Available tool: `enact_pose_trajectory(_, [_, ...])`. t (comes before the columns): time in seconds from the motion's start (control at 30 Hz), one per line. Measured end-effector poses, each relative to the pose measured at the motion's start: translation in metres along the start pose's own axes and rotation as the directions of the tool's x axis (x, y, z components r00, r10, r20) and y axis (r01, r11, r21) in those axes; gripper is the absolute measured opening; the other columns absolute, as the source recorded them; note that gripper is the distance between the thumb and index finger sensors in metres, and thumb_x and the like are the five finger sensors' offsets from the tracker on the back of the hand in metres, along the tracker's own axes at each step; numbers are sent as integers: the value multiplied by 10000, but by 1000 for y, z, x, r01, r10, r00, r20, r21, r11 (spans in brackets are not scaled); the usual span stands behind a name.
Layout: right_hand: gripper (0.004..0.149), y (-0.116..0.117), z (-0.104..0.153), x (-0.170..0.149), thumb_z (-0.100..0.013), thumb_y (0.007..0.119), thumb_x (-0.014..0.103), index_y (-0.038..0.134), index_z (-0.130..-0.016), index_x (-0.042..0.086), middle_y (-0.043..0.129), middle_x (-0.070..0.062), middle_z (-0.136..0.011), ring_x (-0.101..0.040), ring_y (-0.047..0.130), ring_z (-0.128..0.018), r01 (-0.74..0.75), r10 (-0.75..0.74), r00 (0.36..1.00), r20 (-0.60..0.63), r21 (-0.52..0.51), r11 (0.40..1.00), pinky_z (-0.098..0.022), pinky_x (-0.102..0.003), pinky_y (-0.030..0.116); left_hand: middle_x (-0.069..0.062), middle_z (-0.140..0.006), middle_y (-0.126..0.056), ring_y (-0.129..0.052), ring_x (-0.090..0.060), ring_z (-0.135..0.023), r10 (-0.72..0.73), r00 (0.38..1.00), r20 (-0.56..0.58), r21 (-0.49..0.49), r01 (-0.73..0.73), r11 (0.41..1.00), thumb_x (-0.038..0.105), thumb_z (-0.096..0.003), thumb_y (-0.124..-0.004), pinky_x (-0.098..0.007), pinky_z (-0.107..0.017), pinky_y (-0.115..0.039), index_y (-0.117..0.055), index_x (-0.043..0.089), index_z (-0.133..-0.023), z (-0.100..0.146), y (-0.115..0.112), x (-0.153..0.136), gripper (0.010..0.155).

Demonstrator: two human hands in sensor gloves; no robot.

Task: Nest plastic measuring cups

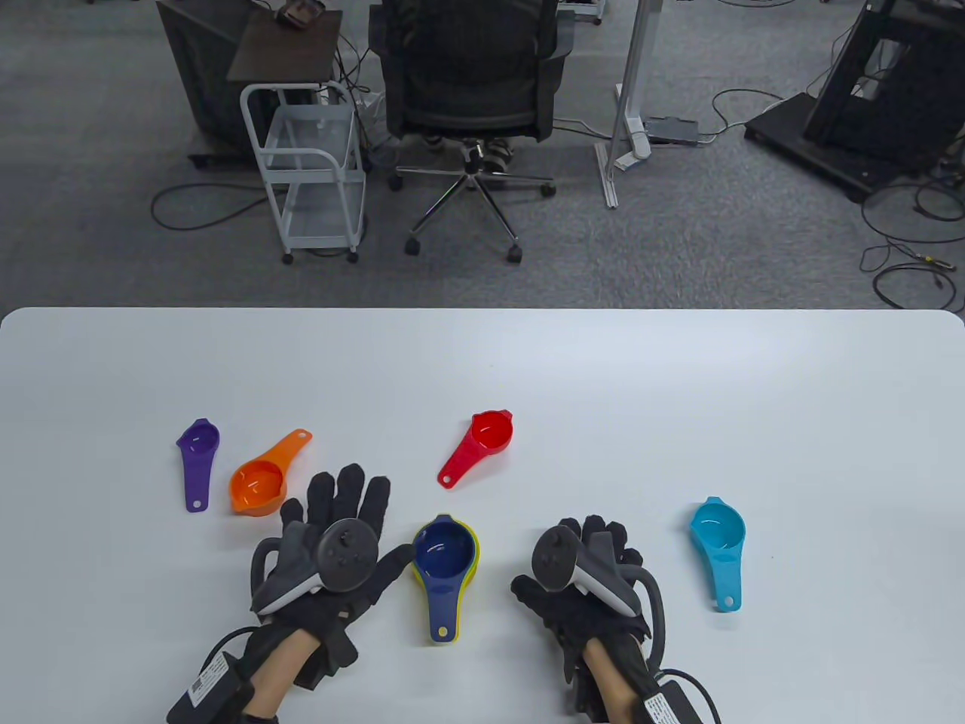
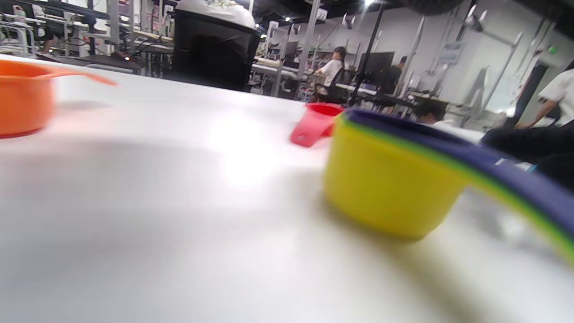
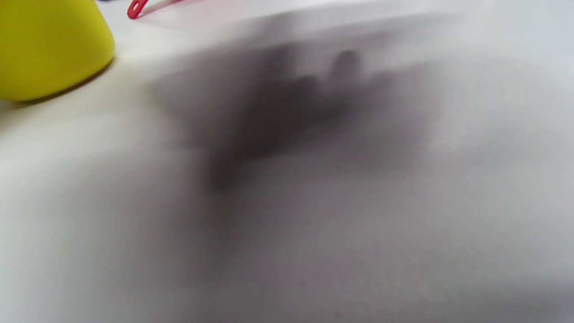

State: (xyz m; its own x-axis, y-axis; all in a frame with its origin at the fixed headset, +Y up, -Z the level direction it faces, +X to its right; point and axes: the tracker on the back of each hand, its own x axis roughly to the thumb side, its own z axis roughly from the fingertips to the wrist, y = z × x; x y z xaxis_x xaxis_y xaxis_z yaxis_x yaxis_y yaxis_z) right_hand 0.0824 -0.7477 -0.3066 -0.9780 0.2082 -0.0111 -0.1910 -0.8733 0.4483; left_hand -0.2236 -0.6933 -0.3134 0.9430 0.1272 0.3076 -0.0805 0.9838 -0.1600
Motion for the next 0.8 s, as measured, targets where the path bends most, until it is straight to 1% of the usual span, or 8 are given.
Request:
enact_pose_trajectory(0.07, [988, 0, -1, 0, -557, 481, 626, 18, -1115, -45, -48, -467, -1091, -700, 16, -917, -2, 2, 1000, -5, 3, 1000, -638, -804, 125, -279, -1226, -105, -127, -675, -1032, -3, 1000, -13, 10, 3, 1000, 668, -553, -529, -829, -593, -143, -173, 162, -1192, 7, -6, -11, 889])
enact_pose_trajectory(0.17, [987, 1, -3, -1, -557, 482, 626, 17, -1115, -43, -50, -464, -1093, -697, 14, -919, -7, 7, 1000, -15, 6, 1000, -640, -803, 124, -274, -1222, -90, -112, -672, -1028, 7, 998, -55, -19, -8, 1000, 671, -550, -524, -827, -595, -140, -156, 162, -1189, 15, -6, -23, 896])
enact_pose_trajectory(0.27, [986, 1, -4, -3, -556, 482, 626, 19, -1116, -41, -49, -465, -1092, -697, 14, -919, -2, 2, 1000, -21, 4, 1000, -639, -804, 124, -270, -1225, -104, -129, -673, -1031, -7, 997, -79, 34, 9, 999, 667, -549, -527, -826, -599, -152, -169, 163, -1190, 21, 0, -30, 890])
enact_pose_trajectory(0.37, [985, -1, -3, -4, -556, 484, 625, 21, -1117, -39, -49, -460, -1096, -696, 12, -920, 4, -4, 1000, -19, -12, 1000, -641, -803, 123, -266, -1227, -113, -140, -668, -1036, -7, 995, -99, 53, 13, 999, 666, -550, -528, -825, -603, -157, -176, 167, -1190, 23, 2, -36, 884])
enact_pose_trajectory(0.67, [982, -5, 1, 0, -555, 487, 624, 24, -1120, -32, -52, -455, -1098, -691, 9, -924, -12, 12, 1000, 7, -51, 999, -643, -803, 120, -254, -1231, -131, -159, -658, -1046, 23, 973, -228, 74, -6, 997, 656, -549, -538, -823, -612, -163, -198, 174, -1190, 23, 7, -75, 871])
enact_pose_trajectory(0.8, [978, -6, 2, 3, -555, 488, 623, 28, -1121, -29, -50, -453, -1100, -689, 10, -926, -23, 25, 1000, 19, -63, 998, -645, -802, 120, -251, -1233, -137, -166, -659, -1049, 28, 967, -252, 74, -9, 997, 653, -549, -542, -823, -614, -165, -202, 174, -1190, 24, 8, -83, 869])
